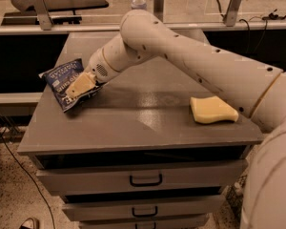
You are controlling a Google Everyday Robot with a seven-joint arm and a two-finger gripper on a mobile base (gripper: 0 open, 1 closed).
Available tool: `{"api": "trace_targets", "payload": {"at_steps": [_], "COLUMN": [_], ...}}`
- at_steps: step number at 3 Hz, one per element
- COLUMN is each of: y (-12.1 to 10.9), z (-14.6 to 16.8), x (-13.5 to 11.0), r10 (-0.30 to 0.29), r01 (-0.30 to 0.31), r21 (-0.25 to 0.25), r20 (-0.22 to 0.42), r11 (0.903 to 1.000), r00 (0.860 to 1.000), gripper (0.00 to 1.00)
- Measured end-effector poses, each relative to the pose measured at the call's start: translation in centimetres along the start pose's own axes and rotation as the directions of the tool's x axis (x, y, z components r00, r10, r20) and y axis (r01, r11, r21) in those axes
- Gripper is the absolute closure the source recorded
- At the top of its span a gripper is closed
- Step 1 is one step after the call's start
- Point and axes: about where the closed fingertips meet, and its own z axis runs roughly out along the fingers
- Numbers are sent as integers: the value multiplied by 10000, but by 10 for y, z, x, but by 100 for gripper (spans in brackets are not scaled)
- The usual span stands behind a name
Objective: Move blue chip bag near blue plastic bottle
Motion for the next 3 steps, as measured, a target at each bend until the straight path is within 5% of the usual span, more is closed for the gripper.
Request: {"api": "trace_targets", "payload": {"at_steps": [1,2,3], "y": [3,-5,-20], "z": [3,-32,-100], "x": [1,-2,-2], "r10": [170,57,-124], "r01": [-170,-68,102], "r21": [-55,810,2425], "r20": [29,141,77], "r11": [9998,9967,9701], "r00": [9999,9999,9999], "gripper": [72,96,100]}}
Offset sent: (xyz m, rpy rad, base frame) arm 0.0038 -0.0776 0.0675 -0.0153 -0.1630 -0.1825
